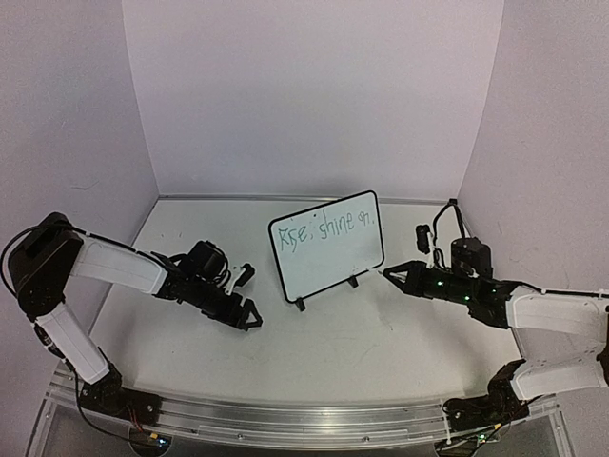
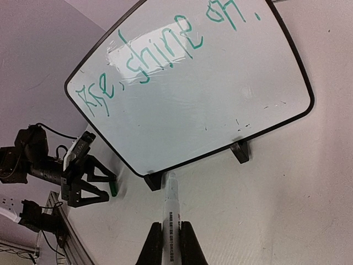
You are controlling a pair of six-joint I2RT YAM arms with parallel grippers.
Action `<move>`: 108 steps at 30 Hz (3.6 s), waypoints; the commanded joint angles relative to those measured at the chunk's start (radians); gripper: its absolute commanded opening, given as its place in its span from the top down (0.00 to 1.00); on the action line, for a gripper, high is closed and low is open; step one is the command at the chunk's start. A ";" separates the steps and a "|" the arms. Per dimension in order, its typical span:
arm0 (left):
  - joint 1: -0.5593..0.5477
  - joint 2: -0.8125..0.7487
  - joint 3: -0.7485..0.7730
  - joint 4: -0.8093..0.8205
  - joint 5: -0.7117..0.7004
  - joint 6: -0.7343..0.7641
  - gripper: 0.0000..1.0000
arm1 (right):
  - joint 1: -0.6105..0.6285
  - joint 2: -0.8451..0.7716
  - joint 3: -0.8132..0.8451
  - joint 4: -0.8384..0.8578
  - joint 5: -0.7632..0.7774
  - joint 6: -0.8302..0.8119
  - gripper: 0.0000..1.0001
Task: Write a sentence on the whiteboard
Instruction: Pick up the pen cap from the center of the board, then insert the whiteboard marker without the cap into the pen cap.
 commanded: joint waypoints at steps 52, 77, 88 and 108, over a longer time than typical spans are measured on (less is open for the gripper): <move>-0.404 0.028 0.173 -0.369 -0.326 0.029 1.00 | 0.027 0.096 0.155 -0.164 -0.362 -0.114 1.00; -0.405 -0.245 0.181 -0.133 0.036 0.186 1.00 | 0.137 0.307 0.341 -0.171 -0.840 -0.063 1.00; -0.405 -0.266 0.176 -0.125 0.032 0.181 1.00 | 0.152 0.334 0.352 -0.172 -0.836 -0.068 1.00; -0.406 -0.272 0.181 -0.123 0.042 0.173 1.00 | 0.170 0.371 0.377 -0.173 -0.836 -0.074 1.00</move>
